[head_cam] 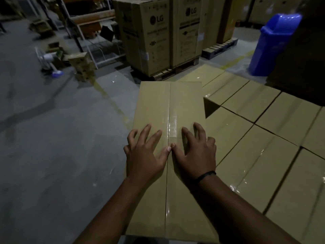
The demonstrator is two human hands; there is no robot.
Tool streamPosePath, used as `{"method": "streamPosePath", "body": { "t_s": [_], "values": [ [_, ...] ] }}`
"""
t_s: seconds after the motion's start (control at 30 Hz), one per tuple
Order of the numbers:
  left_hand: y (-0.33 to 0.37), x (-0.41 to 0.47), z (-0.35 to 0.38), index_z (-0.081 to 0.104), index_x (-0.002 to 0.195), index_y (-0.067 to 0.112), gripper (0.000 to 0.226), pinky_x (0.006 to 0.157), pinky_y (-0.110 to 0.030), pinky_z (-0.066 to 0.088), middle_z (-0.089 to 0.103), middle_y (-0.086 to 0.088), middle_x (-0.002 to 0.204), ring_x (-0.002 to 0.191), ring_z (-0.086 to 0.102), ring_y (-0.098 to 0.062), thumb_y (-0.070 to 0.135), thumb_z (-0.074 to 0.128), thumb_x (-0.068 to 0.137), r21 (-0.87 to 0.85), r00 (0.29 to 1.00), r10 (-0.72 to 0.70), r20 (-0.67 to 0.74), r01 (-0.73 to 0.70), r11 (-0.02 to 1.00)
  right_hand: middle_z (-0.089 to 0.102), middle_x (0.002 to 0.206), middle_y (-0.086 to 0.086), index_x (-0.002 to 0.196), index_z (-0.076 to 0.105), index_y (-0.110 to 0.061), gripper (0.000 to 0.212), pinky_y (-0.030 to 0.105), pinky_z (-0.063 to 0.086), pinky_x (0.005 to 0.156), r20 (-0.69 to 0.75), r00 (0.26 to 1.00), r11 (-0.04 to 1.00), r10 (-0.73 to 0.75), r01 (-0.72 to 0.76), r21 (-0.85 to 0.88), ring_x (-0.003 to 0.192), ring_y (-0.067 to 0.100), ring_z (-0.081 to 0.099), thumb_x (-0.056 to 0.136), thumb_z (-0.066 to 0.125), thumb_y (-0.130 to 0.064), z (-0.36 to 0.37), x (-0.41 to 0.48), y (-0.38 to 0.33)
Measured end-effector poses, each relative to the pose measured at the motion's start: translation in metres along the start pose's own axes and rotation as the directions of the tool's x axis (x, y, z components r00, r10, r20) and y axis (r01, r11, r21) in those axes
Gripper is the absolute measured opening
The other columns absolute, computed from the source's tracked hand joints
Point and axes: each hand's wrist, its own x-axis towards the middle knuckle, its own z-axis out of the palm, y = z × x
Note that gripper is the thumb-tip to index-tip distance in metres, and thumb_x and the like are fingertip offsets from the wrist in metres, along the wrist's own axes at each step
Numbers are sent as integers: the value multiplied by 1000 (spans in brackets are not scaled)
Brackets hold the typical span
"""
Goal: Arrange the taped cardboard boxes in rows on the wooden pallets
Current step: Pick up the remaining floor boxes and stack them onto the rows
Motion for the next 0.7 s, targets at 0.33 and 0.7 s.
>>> {"method": "streamPosePath", "body": {
  "t_s": [0.33, 0.7],
  "values": [
    [-124, 137, 22, 51, 144, 47, 61, 107, -51, 36, 31, 16, 163, 149, 17, -21, 72, 53, 88, -65, 993, 87, 75, -82, 994, 10, 167, -4, 154, 31, -42, 70, 51, 36, 114, -23, 991, 990, 130, -131, -47, 139, 35, 31, 92, 48, -69, 110, 103, -87],
    [-190, 268, 36, 53, 143, 45, 63, 105, -55, 39, 34, 16, 161, 148, 20, -24, 75, 46, 87, -114, 947, 298, 121, -285, 952, 20, 165, -4, 151, 40, -39, 68, 49, 37, 112, -175, 940, 954, 294, -298, 3, 137, 34, 33, 90, 54, -65, 173, 190, -142]
  ]
}}
